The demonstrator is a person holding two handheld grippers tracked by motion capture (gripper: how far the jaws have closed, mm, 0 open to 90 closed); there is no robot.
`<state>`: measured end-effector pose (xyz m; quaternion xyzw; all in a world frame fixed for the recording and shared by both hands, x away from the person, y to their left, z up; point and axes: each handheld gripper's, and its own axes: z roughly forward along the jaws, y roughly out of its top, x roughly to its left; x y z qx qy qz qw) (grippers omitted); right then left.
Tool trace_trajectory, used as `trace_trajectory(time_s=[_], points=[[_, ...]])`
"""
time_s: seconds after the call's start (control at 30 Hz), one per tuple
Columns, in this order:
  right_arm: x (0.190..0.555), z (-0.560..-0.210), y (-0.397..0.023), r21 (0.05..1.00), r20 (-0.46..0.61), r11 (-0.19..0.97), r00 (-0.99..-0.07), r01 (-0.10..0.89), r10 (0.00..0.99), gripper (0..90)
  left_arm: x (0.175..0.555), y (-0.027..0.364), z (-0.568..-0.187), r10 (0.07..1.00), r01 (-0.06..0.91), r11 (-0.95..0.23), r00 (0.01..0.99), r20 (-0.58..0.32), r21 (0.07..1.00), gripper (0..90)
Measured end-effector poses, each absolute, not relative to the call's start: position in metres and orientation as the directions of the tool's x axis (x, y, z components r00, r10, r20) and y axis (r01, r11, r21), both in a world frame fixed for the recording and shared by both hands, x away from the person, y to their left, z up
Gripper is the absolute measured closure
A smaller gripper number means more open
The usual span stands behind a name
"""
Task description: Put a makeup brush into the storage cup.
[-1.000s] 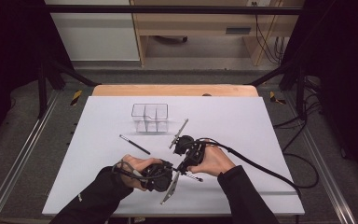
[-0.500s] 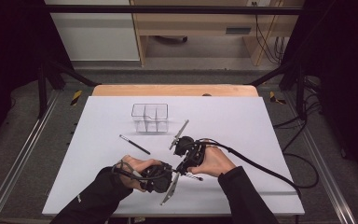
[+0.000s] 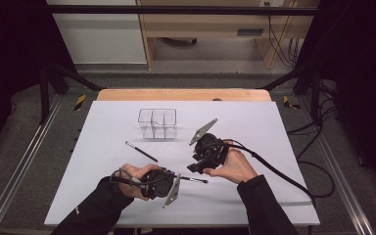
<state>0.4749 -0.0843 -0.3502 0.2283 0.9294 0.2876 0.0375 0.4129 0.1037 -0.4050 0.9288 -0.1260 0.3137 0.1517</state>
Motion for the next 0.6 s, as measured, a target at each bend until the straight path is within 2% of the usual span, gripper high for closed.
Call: trace_trajectory(time_s=[0.23, 0.6], points=[[0.473, -0.346, -0.098, 0.647, 0.004, 0.656, -0.862, 0.389, 0.507, 40.1, 0.416, 0.112, -0.408, -0.058, -0.256, -0.930, 0.811, 0.582, 0.263, 82.9], [0.469, -0.343, -0.119, 0.741, -0.029, 0.555, -0.808, 0.378, 0.589, 25.4, 0.418, 0.125, -0.414, 0.148, -0.099, -0.900, 0.847, 0.511, 0.424, 82.9]])
